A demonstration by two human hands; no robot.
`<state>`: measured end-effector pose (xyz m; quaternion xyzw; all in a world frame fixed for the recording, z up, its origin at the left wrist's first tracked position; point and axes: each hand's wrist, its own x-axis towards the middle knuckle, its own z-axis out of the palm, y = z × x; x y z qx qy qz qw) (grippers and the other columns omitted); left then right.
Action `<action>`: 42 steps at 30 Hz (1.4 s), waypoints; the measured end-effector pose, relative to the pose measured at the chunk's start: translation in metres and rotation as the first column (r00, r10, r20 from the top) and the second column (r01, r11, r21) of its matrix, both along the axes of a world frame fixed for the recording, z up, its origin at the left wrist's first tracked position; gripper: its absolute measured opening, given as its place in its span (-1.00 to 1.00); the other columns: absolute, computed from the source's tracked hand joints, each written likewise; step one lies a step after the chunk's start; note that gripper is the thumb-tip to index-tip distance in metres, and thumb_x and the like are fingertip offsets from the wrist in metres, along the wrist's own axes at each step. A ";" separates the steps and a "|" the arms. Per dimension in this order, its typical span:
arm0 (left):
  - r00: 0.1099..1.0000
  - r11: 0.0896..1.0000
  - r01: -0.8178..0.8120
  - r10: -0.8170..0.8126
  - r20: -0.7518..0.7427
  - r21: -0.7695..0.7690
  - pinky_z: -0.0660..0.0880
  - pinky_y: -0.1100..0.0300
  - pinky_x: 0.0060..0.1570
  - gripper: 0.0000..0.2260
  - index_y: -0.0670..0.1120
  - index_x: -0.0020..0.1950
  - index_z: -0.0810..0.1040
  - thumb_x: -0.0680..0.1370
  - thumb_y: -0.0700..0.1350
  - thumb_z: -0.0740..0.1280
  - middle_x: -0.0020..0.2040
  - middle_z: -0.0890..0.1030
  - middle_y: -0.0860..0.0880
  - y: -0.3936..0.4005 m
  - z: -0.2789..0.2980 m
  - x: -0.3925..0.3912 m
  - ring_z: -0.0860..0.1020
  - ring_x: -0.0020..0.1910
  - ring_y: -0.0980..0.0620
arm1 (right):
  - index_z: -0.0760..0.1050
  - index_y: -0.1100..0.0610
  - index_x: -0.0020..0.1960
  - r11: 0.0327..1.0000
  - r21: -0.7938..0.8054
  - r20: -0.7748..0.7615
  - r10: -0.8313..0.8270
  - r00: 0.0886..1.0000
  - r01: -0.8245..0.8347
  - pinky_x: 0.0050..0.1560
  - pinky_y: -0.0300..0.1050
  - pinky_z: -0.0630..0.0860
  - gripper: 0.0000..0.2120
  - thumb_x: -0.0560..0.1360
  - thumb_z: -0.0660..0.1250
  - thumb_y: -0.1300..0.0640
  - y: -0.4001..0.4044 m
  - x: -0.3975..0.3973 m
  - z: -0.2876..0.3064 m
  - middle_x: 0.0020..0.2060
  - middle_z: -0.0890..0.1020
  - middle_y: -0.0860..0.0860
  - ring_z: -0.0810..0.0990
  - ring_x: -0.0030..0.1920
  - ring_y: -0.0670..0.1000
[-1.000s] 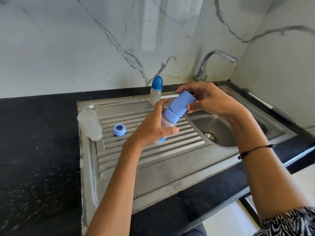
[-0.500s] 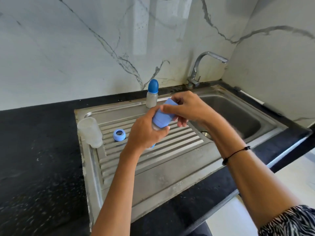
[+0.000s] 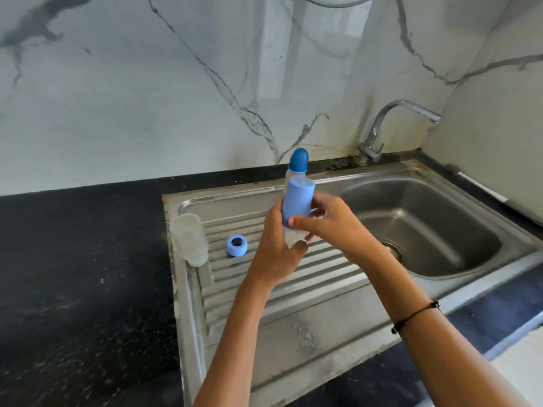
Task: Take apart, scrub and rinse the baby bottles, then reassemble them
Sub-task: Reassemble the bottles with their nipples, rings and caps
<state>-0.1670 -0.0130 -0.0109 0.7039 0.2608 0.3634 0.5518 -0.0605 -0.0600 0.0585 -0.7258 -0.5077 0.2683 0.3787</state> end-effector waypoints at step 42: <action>0.925 0.966 -0.255 0.231 -0.301 -0.042 0.21 0.31 0.32 -0.46 -0.07 0.54 0.12 0.59 -0.29 0.18 0.51 0.23 0.01 0.055 0.011 0.016 0.23 0.46 0.09 | 0.33 0.23 -0.24 0.950 0.093 0.312 -0.311 0.898 0.297 -0.39 -0.18 0.24 -0.79 0.45 0.32 0.16 0.161 0.058 -0.049 -0.40 0.38 0.04 0.39 -0.33 0.03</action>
